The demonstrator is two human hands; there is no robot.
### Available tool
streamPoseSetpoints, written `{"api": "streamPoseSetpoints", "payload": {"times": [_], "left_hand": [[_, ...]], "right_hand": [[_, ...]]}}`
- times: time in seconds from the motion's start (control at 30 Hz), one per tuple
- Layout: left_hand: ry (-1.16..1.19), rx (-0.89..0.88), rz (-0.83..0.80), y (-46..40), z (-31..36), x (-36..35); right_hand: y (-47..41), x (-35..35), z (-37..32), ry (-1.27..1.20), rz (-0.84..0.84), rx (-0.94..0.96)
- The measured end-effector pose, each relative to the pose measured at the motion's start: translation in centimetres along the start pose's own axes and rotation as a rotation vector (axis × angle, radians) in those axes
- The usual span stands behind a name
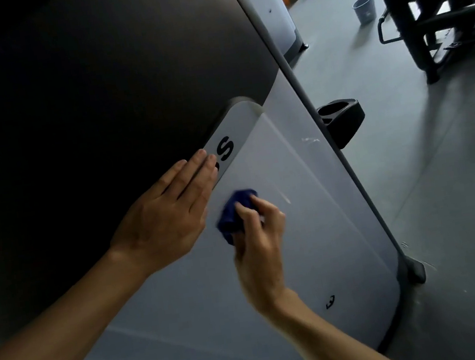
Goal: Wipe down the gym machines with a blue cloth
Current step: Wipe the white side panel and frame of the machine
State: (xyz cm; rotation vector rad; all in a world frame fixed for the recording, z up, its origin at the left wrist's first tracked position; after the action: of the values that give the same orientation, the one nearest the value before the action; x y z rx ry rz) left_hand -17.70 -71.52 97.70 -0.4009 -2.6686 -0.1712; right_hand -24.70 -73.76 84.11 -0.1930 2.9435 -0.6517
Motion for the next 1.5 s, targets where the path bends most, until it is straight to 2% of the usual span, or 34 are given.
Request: {"api": "streamPoseSetpoints", "payload": {"times": [0.07,0.17,0.23,0.3,0.37,0.43,0.57,0.63,0.67,0.73,0.8,0.9,0.97,1.1,1.2,1.27,1.33,1.4,1.5], "left_hand": [[0.015,-0.003,-0.014,0.1,-0.1,-0.1],[0.026,0.002,-0.008,0.1,-0.1,-0.1],[0.018,0.015,0.019,0.1,-0.1,0.0],[0.029,0.021,0.032,0.0,0.0,0.1],[0.045,0.024,0.033,0.0,0.0,0.2],[0.073,0.022,0.025,0.0,0.0,0.3],[0.09,0.014,0.021,0.3,-0.1,0.4],[0.096,0.015,0.029,0.2,-0.1,0.4],[0.102,0.016,0.031,0.2,-0.1,0.4],[0.104,0.017,0.04,0.2,-0.1,0.4],[0.107,0.014,0.044,0.2,-0.1,0.4],[0.101,0.016,0.05,0.3,-0.1,0.5],[0.1,0.014,0.05,0.3,-0.1,0.6],[0.081,0.005,0.051,0.5,0.0,0.3],[0.102,-0.002,0.061,0.5,-0.1,0.3],[0.108,-0.005,0.07,0.4,-0.1,0.3],[0.096,-0.006,0.074,0.4,-0.1,0.3],[0.074,-0.006,0.07,0.4,0.0,0.2],[0.072,-0.011,0.073,0.3,-0.1,0.2]], "right_hand": [[-1.6,-0.9,-3.2,0.084,-0.009,0.16],[-0.6,-0.9,-0.6,0.113,-0.039,0.243],[0.9,0.3,3.4,0.143,-0.03,0.179],[1.9,1.2,6.3,0.162,0.004,0.036],[1.4,1.0,6.4,0.133,0.026,-0.094],[-0.4,0.2,4.4,0.088,0.048,-0.106],[-5.3,-0.6,-1.5,0.177,0.062,0.21],[-6.1,-0.4,-1.1,0.231,0.069,0.342],[-5.7,0.1,0.3,0.25,0.081,0.344],[-3.6,1.1,4.7,0.244,0.109,0.176],[-0.8,1.9,8.7,0.186,0.138,-0.108],[-0.7,1.6,10.0,0.081,0.172,-0.366],[-3.1,1.0,7.6,0.042,0.197,-0.342],[-6.0,-0.3,-1.0,0.073,0.137,0.061],[-5.8,0.2,0.5,0.16,0.084,0.277],[-5.3,1.6,4.3,0.185,0.066,0.192],[-5.9,2.7,6.9,0.16,0.09,0.012],[-7.9,2.6,6.8,0.131,0.13,-0.112],[-11.6,1.9,4.8,0.055,0.177,-0.173]]}}
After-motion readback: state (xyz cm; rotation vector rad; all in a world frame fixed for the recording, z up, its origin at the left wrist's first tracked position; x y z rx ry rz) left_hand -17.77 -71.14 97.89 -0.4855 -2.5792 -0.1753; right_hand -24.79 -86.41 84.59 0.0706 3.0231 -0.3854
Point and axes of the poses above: each hand's wrist, its own y-axis away from the middle knuckle, its own x-axis out of the back of the hand, z = x × y, the point moved 7 cm from there along -y, towards the middle knuckle, and after that the axes turned 5 degrees about -z, right-handed, at the moved point
